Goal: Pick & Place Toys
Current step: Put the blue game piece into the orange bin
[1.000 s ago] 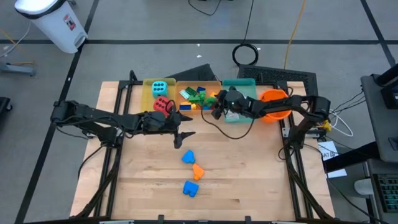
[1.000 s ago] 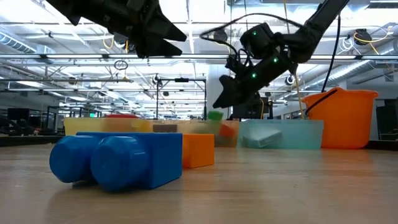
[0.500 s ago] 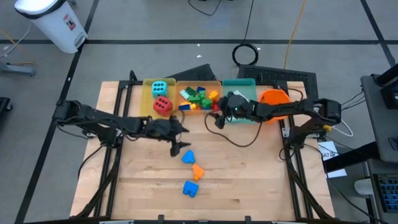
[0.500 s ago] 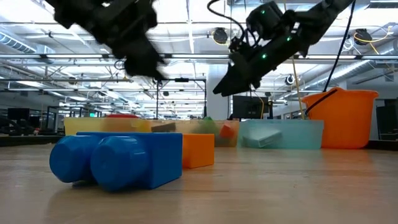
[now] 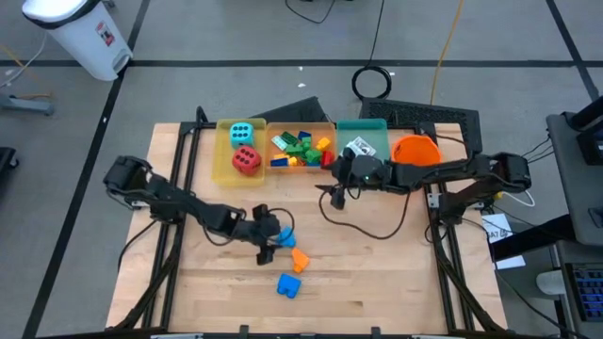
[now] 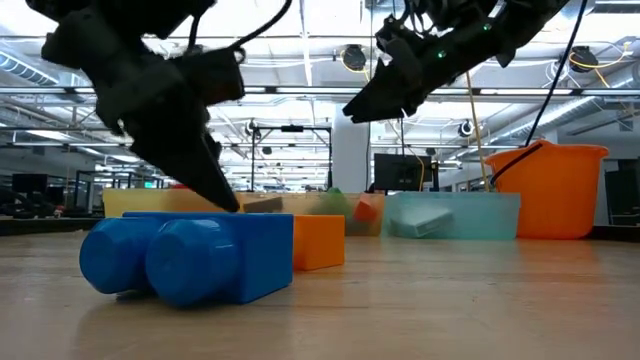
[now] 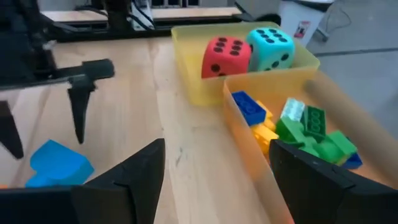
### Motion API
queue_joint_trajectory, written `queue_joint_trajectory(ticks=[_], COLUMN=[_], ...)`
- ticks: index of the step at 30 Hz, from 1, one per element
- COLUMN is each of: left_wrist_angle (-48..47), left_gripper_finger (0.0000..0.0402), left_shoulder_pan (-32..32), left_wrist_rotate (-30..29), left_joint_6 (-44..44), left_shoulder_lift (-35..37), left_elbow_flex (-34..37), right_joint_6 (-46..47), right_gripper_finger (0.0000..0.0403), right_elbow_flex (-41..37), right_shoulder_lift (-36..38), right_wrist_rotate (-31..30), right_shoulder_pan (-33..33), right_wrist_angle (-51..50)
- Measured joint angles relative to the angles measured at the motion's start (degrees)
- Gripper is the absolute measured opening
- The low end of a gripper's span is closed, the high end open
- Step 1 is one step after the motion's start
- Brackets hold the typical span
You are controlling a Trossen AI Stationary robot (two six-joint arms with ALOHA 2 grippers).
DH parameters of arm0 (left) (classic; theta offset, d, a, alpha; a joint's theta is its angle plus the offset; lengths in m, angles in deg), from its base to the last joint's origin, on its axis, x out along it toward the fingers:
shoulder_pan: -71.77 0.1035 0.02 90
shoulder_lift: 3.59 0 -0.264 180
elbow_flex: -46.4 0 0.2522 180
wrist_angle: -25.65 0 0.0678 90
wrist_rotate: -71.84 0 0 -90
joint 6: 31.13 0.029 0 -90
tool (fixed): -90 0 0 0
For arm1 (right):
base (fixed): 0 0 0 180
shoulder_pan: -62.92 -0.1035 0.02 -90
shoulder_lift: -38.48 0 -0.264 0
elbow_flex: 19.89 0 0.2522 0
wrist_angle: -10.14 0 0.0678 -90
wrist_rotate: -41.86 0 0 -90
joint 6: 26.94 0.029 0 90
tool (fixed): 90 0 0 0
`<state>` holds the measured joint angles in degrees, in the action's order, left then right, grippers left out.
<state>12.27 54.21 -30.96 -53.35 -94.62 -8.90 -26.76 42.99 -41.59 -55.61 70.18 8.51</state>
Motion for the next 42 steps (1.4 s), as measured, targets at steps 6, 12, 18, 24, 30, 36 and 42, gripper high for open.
queue_joint_trajectory(ticks=[6,12,18,24,30,36,42], left_wrist_angle=[4.45,6.0,5.25,5.47,6.61,12.16,11.75], left_gripper_finger=[0.0312,0.0312,0.0312,0.029,0.0257,0.0272,0.033], left_shoulder_pan=[-1.1,-0.94,0.63,1.56,1.61,3.38,4.18], left_wrist_rotate=[-2.39,-4.44,-6.82,-6.67,-5.3,-0.57,-0.07], left_joint_6=[-1.17,-1.03,0.7,3.87,7.03,5.8,11.24], left_shoulder_lift=[-4.39,-5.86,-5.83,-5.83,-5.83,-5.83,-5.83], left_elbow_flex=[-0.03,0.0,-0.02,-0.02,-0.02,-0.02,-0.02], right_joint_6=[1.02,3.6,3.35,3.59,3.63,3.24,3.24], right_gripper_finger=[0.0255,0.0252,0.0251,0.0251,0.0251,0.0251,0.0251], right_elbow_flex=[-0.02,-0.06,-0.06,-0.06,-0.06,-0.06,-0.06], right_shoulder_lift=[-0.04,-0.07,-0.07,-0.07,-0.07,-0.07,-0.07], right_wrist_rotate=[0.02,-0.02,0.05,0.15,0.12,0.1,0.08], right_shoulder_pan=[0.04,-0.64,-1.54,-2.44,-4.34,-5.27,-5.24], right_wrist_angle=[-1.53,-2.51,-2.14,-2.67,-3.95,-3.82,-3.84])
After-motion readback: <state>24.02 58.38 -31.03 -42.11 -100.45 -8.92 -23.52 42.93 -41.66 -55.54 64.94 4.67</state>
